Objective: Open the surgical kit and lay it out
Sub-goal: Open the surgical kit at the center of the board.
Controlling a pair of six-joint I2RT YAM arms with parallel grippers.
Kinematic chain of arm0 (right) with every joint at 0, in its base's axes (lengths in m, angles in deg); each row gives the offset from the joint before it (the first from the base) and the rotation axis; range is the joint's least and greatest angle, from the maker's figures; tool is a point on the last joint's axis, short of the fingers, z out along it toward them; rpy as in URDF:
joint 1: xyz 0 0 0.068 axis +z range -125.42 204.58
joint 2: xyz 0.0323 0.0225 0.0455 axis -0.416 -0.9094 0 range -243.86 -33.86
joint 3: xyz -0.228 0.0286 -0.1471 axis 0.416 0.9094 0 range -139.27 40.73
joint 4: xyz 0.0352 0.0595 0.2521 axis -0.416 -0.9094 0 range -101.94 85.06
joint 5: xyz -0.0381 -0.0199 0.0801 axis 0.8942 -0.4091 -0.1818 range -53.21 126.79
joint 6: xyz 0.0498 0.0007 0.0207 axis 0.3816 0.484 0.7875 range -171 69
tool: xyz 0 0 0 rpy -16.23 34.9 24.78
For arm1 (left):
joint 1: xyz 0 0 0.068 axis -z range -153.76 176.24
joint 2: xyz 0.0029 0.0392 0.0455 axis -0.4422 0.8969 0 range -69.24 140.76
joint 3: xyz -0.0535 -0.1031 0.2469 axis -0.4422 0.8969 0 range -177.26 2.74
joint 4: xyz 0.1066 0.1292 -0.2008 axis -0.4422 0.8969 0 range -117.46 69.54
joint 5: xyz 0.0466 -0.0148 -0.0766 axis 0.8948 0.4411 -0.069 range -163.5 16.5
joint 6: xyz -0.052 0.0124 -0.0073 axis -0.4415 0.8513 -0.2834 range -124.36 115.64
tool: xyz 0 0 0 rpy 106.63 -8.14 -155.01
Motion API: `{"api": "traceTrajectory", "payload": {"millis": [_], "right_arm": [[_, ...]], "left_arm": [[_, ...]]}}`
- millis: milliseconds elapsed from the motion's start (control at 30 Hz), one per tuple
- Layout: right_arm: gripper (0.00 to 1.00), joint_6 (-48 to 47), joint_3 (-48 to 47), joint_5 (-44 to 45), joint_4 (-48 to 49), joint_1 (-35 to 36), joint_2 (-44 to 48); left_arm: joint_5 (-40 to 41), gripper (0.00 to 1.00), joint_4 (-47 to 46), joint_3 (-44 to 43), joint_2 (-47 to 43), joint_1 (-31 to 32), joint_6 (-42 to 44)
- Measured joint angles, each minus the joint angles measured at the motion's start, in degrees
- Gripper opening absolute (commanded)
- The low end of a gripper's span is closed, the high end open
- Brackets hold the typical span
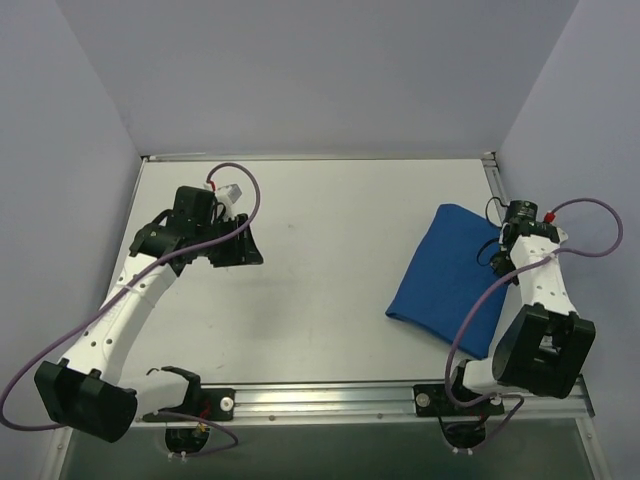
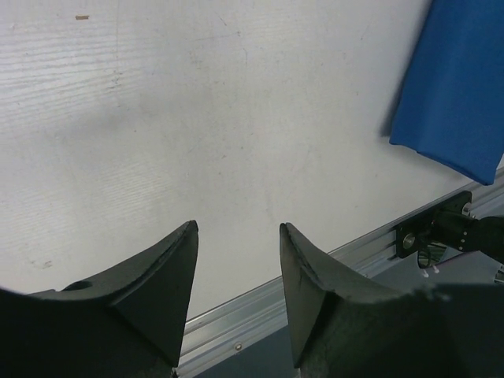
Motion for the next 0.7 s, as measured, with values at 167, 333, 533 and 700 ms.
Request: {"api": "traceTrajectory", "payload": {"millis": [167, 333, 533, 700], "right_arm": [[0.00, -1.70, 1.64, 1.64, 2.51, -4.66, -4.61], [0.00, -3.13, 2.71, 2.95, 6.86, -6.23, -9.86], [0.00, -5.53, 3.39, 2.69, 12.70, -5.25, -18.49], [0.00, -5.53, 2.67, 5.01, 14.49, 3.58, -21.29]], "left_arm": [[0.11, 0.55, 0.57, -0.13, 0.55, 0.00, 1.36], [0.63, 0.57, 1.77, -1.36, 2.29, 0.00, 2.51], [2.43, 0.58, 3.28, -4.02, 2.51, -0.26, 3.39], [3.15, 0.58, 4.37, -6.25, 3.13, -0.61, 3.69]]}}
